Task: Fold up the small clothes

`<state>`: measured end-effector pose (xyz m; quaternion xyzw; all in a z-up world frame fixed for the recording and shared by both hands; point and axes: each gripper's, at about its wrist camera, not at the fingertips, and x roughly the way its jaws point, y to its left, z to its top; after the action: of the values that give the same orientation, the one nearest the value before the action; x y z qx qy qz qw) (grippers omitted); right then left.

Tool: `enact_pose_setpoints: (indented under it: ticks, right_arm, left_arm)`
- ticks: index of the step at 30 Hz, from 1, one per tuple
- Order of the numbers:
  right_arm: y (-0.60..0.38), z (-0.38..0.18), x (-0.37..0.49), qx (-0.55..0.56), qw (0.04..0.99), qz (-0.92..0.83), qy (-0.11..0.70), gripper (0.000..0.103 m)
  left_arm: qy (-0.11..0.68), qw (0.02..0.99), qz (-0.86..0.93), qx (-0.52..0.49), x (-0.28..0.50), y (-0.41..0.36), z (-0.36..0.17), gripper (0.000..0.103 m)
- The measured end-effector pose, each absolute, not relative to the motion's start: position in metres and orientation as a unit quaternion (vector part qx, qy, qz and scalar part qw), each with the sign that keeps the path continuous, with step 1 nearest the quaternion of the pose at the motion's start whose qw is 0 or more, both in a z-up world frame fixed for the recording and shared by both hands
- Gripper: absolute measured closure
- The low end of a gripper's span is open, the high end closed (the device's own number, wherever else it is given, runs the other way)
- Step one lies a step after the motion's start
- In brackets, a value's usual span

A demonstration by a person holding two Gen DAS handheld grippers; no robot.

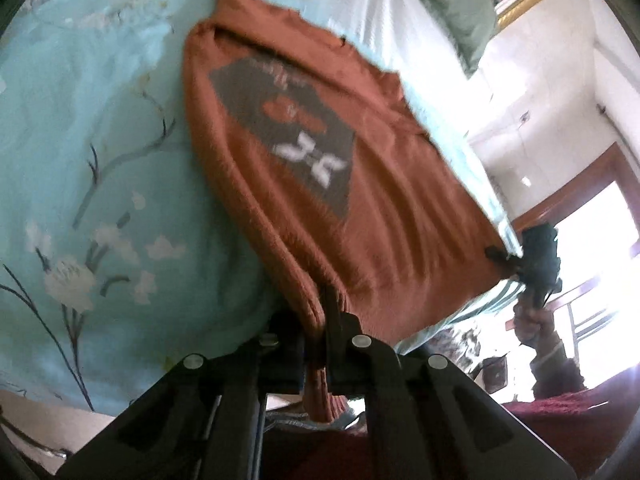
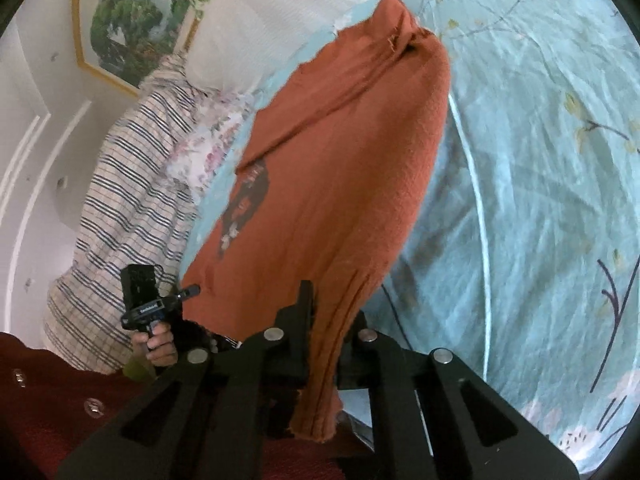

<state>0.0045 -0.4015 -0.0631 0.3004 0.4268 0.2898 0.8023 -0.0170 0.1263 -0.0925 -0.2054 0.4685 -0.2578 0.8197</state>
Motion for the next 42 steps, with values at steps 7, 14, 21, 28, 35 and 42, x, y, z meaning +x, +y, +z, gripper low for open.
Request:
enact_pose_setpoints:
  ticks: [7,14,21,28,35,42]
  right_arm:
    - [-0.411,-0.033,0.015,0.325,0.811,0.311,0.373,0.095]
    - [-0.421,0.004,0.065,0.311,0.837,0.299,0.336,0.095]
    - [-0.419,0.033,0.163,0.277,0.862,0.268,0.329,0.095]
    - [-0.42,0.035,0.258,0.27,0.874,0.224,0.336,0.096]
    - [-0.42,0.01,0.326,0.246,0.876,0.187,0.37,0.096]
    - [-0.413,-0.027,0.366,0.217,0.865,0.156,0.425,0.095]
  left_arm:
    - [0.396,0.845,-0.275,-0.232,-0.012,0.135,-0.047,0.098]
    - [0.328,0.872,-0.266,-0.246,0.025,0.138,-0.007,0.098]
    - [0.269,0.912,-0.215,-0.222,0.099,0.138,0.024,0.099]
    - [0.267,0.925,-0.168,-0.212,0.199,0.13,0.028,0.099]
    - [0.297,0.926,-0.134,-0.192,0.281,0.131,0.007,0.099]
    - [0.341,0.917,-0.103,-0.18,0.339,0.133,-0.034,0.098]
